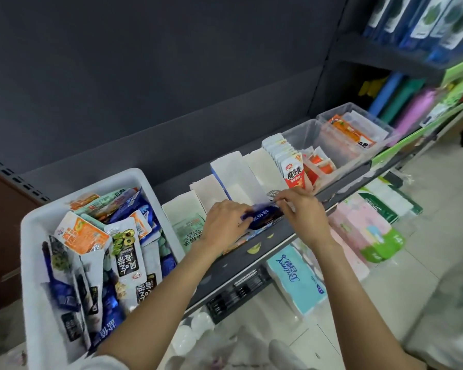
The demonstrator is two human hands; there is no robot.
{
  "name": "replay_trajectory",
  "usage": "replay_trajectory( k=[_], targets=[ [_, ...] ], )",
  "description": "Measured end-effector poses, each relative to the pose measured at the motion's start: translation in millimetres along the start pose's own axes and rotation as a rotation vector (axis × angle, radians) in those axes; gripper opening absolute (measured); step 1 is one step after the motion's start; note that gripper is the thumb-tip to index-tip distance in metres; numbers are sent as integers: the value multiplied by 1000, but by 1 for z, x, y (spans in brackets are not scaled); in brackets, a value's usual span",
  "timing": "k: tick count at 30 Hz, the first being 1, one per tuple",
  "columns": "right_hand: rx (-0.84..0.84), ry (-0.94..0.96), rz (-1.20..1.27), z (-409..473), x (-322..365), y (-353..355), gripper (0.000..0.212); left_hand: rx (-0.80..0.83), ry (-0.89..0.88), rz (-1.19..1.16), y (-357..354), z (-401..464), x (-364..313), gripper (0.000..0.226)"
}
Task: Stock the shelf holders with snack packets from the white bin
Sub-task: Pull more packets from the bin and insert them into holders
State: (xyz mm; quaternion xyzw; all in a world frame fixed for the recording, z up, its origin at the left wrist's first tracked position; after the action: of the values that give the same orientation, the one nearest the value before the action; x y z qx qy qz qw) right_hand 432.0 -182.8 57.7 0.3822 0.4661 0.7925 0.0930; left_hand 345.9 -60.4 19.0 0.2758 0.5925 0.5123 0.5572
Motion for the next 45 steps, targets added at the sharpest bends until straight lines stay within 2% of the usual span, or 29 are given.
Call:
replay_trajectory(
  k=[3, 6, 7, 9, 11, 13, 16, 19, 23, 26, 29, 35, 43, 45],
  targets=[
    [56, 89, -198, 2, 9, -20, 12, 29, -9, 13, -9, -6, 2, 29],
    [210, 71, -373, 0, 7, -44, 23, 91, -18, -23, -14, -9, 3, 29],
    [237, 61, -397, 0, 7, -46, 26, 111, -21, -50, -13, -11, 2, 28],
    [167, 67, -300, 2, 18, -34, 29, 82, -8, -141, 2, -18, 5, 27],
    [66, 110, -102, 4, 43, -20, 31, -40, 56, -208, 32, -33, 17, 23],
    [46, 191, 59, 4, 78, -20, 32, -247, 123, -230, 72, -61, 38, 18],
    [155, 270, 256, 0, 135, -52, 30, -515, 265, -233, 120, -122, 85, 19],
    [356, 365, 331, -12, 195, -107, 29, -624, 493, -23, 146, -192, 148, 19],
    [571, 450, 306, -37, 263, -186, 29, -520, 811, 275, 151, -274, 232, 38],
    [696, 468, 334, -53, 307, -235, 30, -407, 960, 262, 142, -309, 269, 47],
    [745, 394, 403, -56, 342, -268, 33, -372, 986, 155, 134, -316, 273, 54],
    [748, 352, 237, -56, 365, -311, 55, -396, 953, 77, 130, -319, 276, 63],
    [715, 162, 303, -52, 343, -317, 33, -409, 931, 89, 132, -322, 270, 72],
    [706, 141, 256, -52, 344, -316, 33, -403, 936, 72, 130, -323, 269, 78]
  ],
)
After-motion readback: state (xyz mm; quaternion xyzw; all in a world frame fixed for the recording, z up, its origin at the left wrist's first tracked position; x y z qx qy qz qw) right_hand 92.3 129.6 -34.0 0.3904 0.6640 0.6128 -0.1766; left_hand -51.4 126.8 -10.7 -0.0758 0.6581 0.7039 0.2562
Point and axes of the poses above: each hand's wrist, its own z-axis towards the middle knuckle, its own y-axis out of the back of the hand, x = y × z, the point moved 10 cm from there along z, towards the middle knuckle
